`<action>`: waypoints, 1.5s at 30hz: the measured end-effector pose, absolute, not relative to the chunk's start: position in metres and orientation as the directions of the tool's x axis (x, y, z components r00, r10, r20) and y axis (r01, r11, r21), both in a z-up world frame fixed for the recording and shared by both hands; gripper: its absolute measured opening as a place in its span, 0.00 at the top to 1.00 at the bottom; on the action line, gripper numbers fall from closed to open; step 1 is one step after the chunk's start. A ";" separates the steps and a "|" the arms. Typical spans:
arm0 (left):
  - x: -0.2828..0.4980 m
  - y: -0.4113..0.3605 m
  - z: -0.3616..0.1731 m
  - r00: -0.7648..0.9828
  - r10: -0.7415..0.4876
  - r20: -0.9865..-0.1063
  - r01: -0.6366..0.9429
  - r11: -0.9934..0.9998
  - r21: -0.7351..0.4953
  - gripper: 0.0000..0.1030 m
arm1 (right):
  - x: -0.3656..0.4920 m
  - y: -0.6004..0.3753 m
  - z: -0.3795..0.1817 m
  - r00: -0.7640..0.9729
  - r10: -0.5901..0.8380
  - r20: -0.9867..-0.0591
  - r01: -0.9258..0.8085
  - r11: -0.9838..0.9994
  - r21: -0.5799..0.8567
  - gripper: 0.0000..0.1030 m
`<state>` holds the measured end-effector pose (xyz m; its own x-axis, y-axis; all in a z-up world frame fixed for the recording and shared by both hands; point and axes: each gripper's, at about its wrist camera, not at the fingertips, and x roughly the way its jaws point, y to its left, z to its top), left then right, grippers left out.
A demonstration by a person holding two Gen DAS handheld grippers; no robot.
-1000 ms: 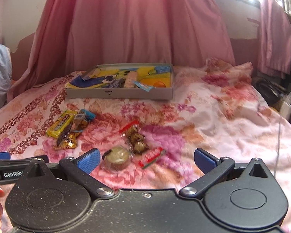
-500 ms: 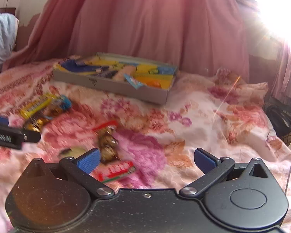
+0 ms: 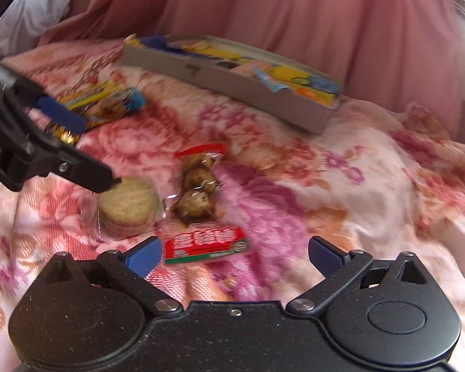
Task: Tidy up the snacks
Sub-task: 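Grasp the wrapped round biscuit with left tool while right tool grasps the quail-egg pack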
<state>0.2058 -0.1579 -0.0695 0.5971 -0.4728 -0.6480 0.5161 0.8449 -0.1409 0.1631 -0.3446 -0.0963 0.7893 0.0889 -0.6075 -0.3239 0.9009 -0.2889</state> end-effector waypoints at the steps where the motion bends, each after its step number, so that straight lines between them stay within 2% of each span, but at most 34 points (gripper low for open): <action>1: 0.209 -0.163 -0.070 0.573 -0.491 -0.656 0.536 0.830 -0.154 0.00 | 0.165 -0.342 -0.099 0.791 0.090 -0.606 -0.332 0.895 -0.300 0.06; 5: 0.220 -0.183 -0.079 0.497 -0.502 -0.708 0.575 0.802 -0.165 0.01 | 0.172 -0.341 -0.104 0.792 0.120 -0.599 -0.353 0.890 -0.289 0.11; 8: 0.229 -0.189 -0.085 0.474 -0.493 -0.729 0.577 0.800 -0.166 0.07 | 0.175 -0.342 -0.106 0.781 0.143 -0.608 -0.368 0.892 -0.263 0.18; 12: 0.242 -0.187 -0.087 0.420 -0.518 -0.745 0.552 0.797 -0.244 0.16 | 0.174 -0.340 -0.106 0.777 0.163 -0.607 -0.397 0.877 -0.272 0.23; 23: 0.232 -0.188 -0.083 0.380 -0.549 -0.745 0.614 0.752 -0.241 0.19 | 0.172 -0.344 -0.101 0.759 0.166 -0.629 -0.446 0.837 -0.318 0.43; 26: 0.230 -0.193 -0.084 0.379 -0.533 -0.756 0.629 0.748 -0.212 0.25 | 0.168 -0.344 -0.100 0.755 0.161 -0.636 -0.465 0.815 -0.346 0.43; 29: 0.232 -0.198 -0.085 0.400 -0.483 -0.779 0.611 0.774 -0.166 0.37 | 0.169 -0.346 -0.100 0.748 0.161 -0.644 -0.464 0.820 -0.335 0.43; 33: 0.236 -0.205 -0.084 0.430 -0.431 -0.793 0.576 0.808 -0.127 0.48 | 0.171 -0.347 -0.099 0.730 0.157 -0.665 -0.461 0.832 -0.309 0.43; 37: 0.236 -0.201 -0.083 0.466 -0.384 -0.797 0.506 0.855 -0.116 0.50 | 0.173 -0.352 -0.095 0.702 0.170 -0.691 -0.448 0.860 -0.244 0.42; 45: 0.236 -0.176 -0.081 0.562 -0.310 -0.767 0.349 0.929 -0.119 0.50 | 0.179 -0.347 -0.101 0.758 0.164 -0.631 -0.402 0.880 -0.254 0.24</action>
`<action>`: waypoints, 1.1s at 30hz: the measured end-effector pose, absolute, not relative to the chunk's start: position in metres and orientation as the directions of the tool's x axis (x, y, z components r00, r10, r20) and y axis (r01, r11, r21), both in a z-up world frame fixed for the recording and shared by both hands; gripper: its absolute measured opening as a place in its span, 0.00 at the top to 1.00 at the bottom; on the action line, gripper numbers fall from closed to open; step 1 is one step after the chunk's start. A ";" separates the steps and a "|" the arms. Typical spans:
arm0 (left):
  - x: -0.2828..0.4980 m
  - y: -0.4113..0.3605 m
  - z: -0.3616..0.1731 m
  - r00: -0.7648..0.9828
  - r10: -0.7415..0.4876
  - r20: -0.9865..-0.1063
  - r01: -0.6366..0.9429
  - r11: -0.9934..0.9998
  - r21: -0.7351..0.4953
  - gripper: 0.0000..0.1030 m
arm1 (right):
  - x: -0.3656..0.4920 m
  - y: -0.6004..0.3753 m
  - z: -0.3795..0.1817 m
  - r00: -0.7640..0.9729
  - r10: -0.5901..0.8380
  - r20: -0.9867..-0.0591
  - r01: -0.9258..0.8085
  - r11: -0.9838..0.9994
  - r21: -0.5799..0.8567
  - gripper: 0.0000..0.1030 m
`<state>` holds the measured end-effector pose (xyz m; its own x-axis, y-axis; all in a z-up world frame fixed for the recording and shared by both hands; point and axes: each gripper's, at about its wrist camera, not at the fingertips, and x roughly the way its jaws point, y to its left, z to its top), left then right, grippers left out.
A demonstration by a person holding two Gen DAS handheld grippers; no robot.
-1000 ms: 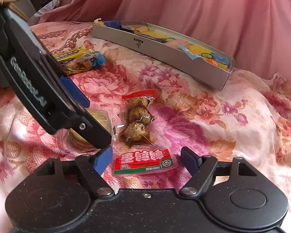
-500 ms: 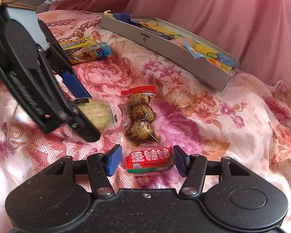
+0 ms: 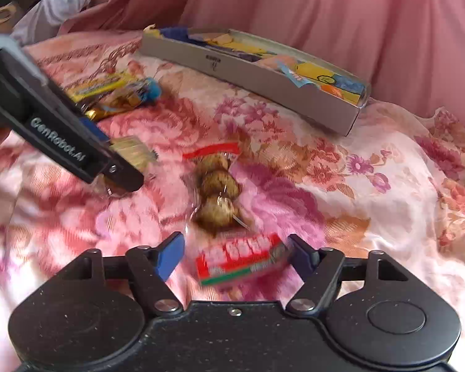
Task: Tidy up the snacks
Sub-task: 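Grasp the wrapped round biscuit with left tool while right tool grasps the quail-egg pack, then carry biscuit and quail-egg pack into the tray and open both tools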
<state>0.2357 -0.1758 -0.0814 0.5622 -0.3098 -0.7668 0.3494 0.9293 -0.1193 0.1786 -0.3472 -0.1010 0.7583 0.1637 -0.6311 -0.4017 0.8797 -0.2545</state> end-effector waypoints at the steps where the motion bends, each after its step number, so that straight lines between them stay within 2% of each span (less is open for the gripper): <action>1: 0.236 -0.174 -0.082 0.569 -0.310 -0.762 0.338 0.932 -0.127 0.50 | 0.182 -0.346 -0.102 0.762 0.169 -0.624 -0.403 0.879 -0.254 0.21; 6: 0.234 -0.170 -0.083 0.582 -0.319 -0.748 0.315 0.937 -0.154 0.50 | 0.197 -0.337 -0.109 0.785 0.181 -0.592 -0.416 0.862 -0.289 0.19; 10: 0.236 -0.169 -0.084 0.581 -0.321 -0.749 0.304 0.938 -0.166 0.51 | 0.209 -0.337 -0.111 0.755 0.224 -0.617 -0.439 0.871 -0.221 0.38; 15: 0.236 -0.171 -0.082 0.579 -0.310 -0.754 0.281 0.944 -0.172 0.51 | 0.209 -0.330 -0.108 0.740 0.204 -0.641 -0.418 0.886 -0.200 0.49; 17: 0.237 -0.170 -0.081 0.577 -0.311 -0.756 0.270 0.945 -0.183 0.51 | 0.204 -0.323 -0.107 0.749 0.177 -0.638 -0.416 0.875 -0.247 0.57; 20: 0.235 -0.166 -0.079 0.576 -0.308 -0.757 0.261 0.947 -0.187 0.51 | 0.196 -0.309 -0.108 0.765 0.127 -0.631 -0.417 0.845 -0.336 0.60; 25: 0.226 -0.159 -0.069 0.601 -0.285 -0.747 0.230 0.957 -0.179 0.51 | 0.184 -0.301 -0.110 0.804 0.065 -0.590 -0.388 0.810 -0.439 0.61; 33: 0.218 -0.154 -0.052 0.651 -0.259 -0.713 0.221 0.964 -0.148 0.51 | 0.165 -0.287 -0.112 0.898 -0.018 -0.440 -0.316 0.670 -0.672 0.62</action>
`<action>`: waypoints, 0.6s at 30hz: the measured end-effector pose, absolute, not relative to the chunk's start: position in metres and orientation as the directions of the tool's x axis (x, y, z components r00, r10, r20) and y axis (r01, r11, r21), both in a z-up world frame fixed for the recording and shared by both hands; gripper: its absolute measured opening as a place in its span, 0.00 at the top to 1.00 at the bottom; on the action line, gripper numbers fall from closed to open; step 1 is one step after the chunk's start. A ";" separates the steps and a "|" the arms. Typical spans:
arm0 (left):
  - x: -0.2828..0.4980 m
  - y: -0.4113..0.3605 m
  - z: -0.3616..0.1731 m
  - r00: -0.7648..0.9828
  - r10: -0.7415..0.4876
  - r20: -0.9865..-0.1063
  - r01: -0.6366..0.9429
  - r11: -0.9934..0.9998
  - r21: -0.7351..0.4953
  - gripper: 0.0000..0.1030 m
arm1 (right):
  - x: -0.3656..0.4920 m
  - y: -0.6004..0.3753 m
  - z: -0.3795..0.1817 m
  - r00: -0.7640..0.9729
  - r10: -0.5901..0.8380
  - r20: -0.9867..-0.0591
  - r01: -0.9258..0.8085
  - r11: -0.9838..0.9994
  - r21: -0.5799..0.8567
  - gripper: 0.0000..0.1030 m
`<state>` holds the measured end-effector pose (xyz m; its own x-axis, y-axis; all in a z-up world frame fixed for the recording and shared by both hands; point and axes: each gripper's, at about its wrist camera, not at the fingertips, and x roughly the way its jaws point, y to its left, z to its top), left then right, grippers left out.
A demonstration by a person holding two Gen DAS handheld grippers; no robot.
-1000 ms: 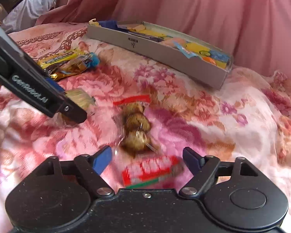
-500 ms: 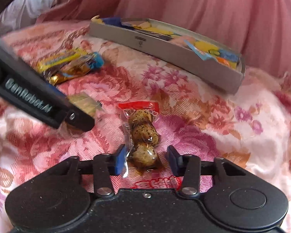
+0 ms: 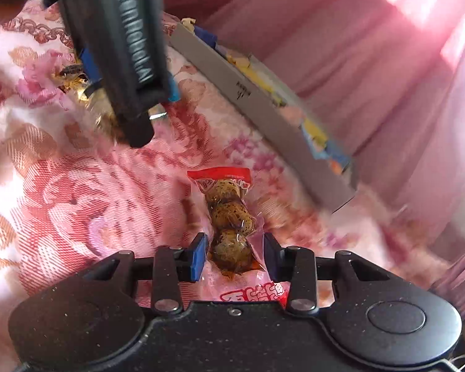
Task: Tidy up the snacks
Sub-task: 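Carry biscuit and quail-egg pack into the tray and open both tools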
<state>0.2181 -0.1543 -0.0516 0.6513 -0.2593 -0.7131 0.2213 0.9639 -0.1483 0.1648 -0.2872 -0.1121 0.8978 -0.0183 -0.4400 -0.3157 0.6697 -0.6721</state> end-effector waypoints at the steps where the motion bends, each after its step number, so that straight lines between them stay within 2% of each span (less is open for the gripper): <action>1: 0.218 -0.154 -0.048 0.659 -0.257 -0.706 0.217 0.965 -0.148 0.51 | 0.164 -0.288 -0.110 0.905 -0.021 -0.425 -0.303 0.670 -0.678 0.62; 9: 0.228 -0.150 -0.018 0.732 -0.248 -0.635 0.187 0.969 -0.162 0.51 | 0.153 -0.293 -0.077 0.956 -0.002 -0.292 -0.205 0.710 -0.674 0.62; 15: 0.253 -0.148 0.015 0.805 -0.229 -0.547 0.163 0.972 -0.167 0.51 | 0.170 -0.299 -0.051 0.983 -0.004 -0.181 -0.110 0.779 -0.617 0.61; 18: 0.274 -0.149 0.030 0.834 -0.217 -0.507 0.152 0.974 -0.167 0.51 | 0.190 -0.307 -0.033 0.989 -0.020 -0.145 -0.063 0.840 -0.539 0.61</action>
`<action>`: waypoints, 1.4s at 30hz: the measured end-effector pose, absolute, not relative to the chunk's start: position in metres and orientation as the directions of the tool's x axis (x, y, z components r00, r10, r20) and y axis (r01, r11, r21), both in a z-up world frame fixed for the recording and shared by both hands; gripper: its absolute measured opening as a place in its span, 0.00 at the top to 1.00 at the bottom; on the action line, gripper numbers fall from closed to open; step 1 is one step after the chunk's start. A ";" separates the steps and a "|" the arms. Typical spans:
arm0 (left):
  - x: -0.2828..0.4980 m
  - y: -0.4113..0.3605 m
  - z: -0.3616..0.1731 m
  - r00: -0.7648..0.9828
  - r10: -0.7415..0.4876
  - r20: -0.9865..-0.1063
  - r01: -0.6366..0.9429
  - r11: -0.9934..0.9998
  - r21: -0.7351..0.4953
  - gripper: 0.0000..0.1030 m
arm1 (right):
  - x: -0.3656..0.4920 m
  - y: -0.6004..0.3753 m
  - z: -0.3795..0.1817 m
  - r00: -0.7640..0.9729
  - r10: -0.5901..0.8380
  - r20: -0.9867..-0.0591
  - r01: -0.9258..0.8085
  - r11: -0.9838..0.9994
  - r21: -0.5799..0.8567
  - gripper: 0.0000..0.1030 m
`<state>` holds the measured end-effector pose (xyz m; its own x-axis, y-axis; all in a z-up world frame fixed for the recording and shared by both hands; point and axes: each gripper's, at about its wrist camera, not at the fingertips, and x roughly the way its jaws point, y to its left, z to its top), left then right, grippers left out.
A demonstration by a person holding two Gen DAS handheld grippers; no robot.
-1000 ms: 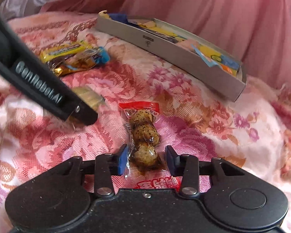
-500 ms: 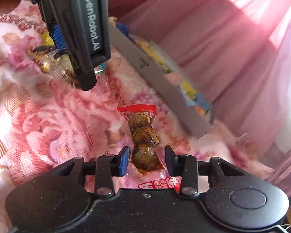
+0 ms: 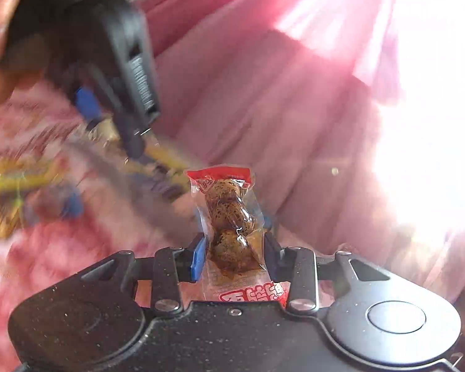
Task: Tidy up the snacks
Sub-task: 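Carry biscuit and quail-egg pack into the tray and open both tools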
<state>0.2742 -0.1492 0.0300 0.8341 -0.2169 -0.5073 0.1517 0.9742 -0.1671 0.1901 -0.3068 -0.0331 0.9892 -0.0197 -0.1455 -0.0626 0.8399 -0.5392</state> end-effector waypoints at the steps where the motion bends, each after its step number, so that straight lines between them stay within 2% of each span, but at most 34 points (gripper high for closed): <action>1: 0.281 -0.150 0.033 0.842 -0.212 -0.496 0.147 0.975 -0.167 0.51 | 0.196 -0.309 -0.028 0.991 -0.024 -0.131 -0.048 0.853 -0.520 0.61; 7: 0.329 -0.160 0.043 0.876 -0.189 -0.444 0.123 0.977 -0.172 0.51 | 0.238 -0.318 -0.008 0.995 -0.028 -0.094 -0.010 0.925 -0.380 0.61; 13: 0.378 -0.173 0.034 0.871 -0.176 -0.459 0.067 0.968 -0.243 0.51 | 0.275 -0.331 -0.013 0.998 -0.025 -0.063 0.007 0.963 -0.271 0.61; 20: 0.414 -0.188 0.012 0.857 -0.157 -0.490 0.037 0.968 -0.246 0.51 | 0.311 -0.357 -0.032 0.993 -0.041 -0.114 0.023 0.987 -0.157 0.61; 25: 0.430 -0.200 0.004 0.852 -0.134 -0.506 0.028 0.977 -0.212 0.51 | 0.331 -0.376 -0.029 0.985 -0.013 -0.172 0.013 1.000 -0.002 0.61; 30: 0.440 -0.206 0.000 0.854 -0.112 -0.507 0.009 0.979 -0.202 0.51 | 0.342 -0.377 -0.035 0.979 0.007 -0.203 -0.008 1.000 -0.001 0.61; 32: 0.442 -0.206 -0.004 0.850 -0.105 -0.516 -0.007 0.978 -0.210 0.51 | 0.344 -0.374 -0.041 0.976 0.028 -0.214 -0.027 1.000 0.008 0.82; 40: 0.442 -0.201 -0.010 0.853 -0.096 -0.514 -0.028 0.973 -0.230 0.51 | 0.345 -0.371 -0.044 0.978 0.028 -0.208 -0.028 1.000 0.003 0.78; 42: 0.442 -0.201 -0.010 0.852 -0.100 -0.514 -0.026 0.972 -0.232 0.50 | 0.345 -0.371 -0.043 0.979 0.029 -0.200 -0.029 1.000 0.006 0.71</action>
